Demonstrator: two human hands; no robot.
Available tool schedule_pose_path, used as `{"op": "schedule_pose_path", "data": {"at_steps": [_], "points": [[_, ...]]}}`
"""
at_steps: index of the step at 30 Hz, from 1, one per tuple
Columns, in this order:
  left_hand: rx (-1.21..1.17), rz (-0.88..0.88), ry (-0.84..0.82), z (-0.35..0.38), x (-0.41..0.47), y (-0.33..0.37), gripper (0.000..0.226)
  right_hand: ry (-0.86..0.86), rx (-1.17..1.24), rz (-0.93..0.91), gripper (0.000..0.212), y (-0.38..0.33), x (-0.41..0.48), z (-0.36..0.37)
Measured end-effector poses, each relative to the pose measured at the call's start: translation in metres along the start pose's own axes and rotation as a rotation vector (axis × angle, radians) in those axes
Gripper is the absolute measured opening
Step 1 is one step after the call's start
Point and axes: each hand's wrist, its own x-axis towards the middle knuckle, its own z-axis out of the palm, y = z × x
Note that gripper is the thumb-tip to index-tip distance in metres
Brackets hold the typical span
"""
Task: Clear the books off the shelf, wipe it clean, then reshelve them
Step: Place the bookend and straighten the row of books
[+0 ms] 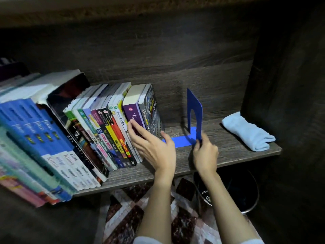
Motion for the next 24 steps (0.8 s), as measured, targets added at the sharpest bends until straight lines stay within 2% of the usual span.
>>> {"op": "schedule_pose_path", "data": {"at_steps": [3,6,9,14,19,24], "points": [[-0.062,-0.048,0.043,0.004,0.005,0.006,0.091,0.011,-0.010,-0.015,0.043,0.002,0.002,0.001],[-0.080,-0.030,-0.019,0.007,0.010,0.005,0.092,0.007,-0.022,-0.009,0.043,0.004,0.003,0.001],[-0.087,-0.107,-0.109,0.009,0.014,-0.003,0.090,-0.002,-0.020,-0.016,0.043,0.004,0.003,0.001],[-0.008,-0.178,-0.161,0.010,0.018,-0.006,0.075,-0.008,0.004,-0.009,0.043,0.005,0.006,-0.001],[-0.025,-0.294,-0.107,0.009,0.024,-0.009,0.073,-0.034,0.027,-0.039,0.043,-0.003,0.000,0.004],[-0.042,-0.285,-0.096,0.006,0.026,-0.007,0.073,-0.070,0.033,-0.063,0.044,-0.012,-0.006,0.017]]}}
